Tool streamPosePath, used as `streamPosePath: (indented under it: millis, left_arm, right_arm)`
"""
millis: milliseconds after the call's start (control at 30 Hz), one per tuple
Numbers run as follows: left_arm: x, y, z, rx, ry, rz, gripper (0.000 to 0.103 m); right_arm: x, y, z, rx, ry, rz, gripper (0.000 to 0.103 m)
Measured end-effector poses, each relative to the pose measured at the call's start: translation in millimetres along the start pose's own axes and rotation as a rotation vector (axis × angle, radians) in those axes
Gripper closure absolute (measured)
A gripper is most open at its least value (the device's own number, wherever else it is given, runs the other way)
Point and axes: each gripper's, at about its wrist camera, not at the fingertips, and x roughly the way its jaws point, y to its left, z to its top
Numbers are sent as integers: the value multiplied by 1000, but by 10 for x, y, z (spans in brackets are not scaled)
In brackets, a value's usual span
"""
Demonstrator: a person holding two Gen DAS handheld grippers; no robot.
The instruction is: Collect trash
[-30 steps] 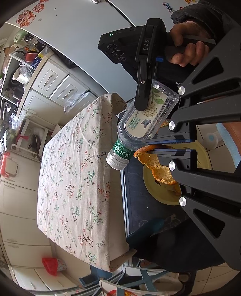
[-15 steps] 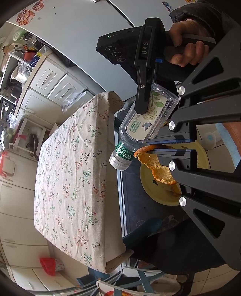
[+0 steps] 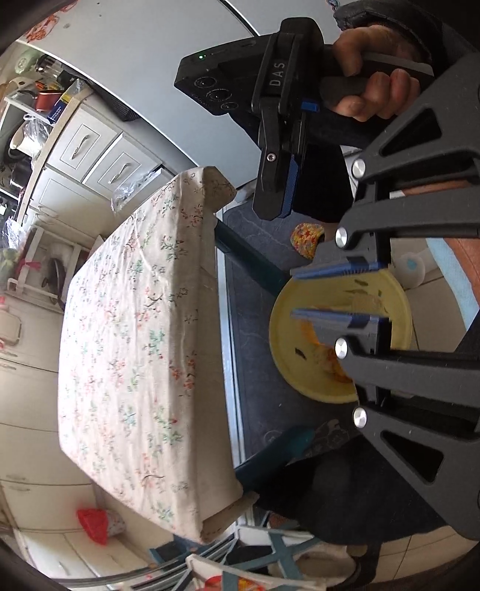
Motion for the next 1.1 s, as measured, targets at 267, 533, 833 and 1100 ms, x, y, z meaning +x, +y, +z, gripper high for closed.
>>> streamPosePath:
  millis: [267,533,833,1100]
  left_arm:
    - [-250,-138,66,58,-103,125,48]
    - [-574,-204,124,74,-218,217,26]
    - [-853,-284,148,69,-306,275,16]
    - [-993,-267,143,24,-363,324,15]
  right_arm:
    - [-226,388,-38,-225,-179,-181,30]
    - [-378,644,-126,-402,-350,-333,23]
    - [-540,771,-179,-451,-494,-391,15]
    - [-634,844,-232,-501,-543,-383,13]
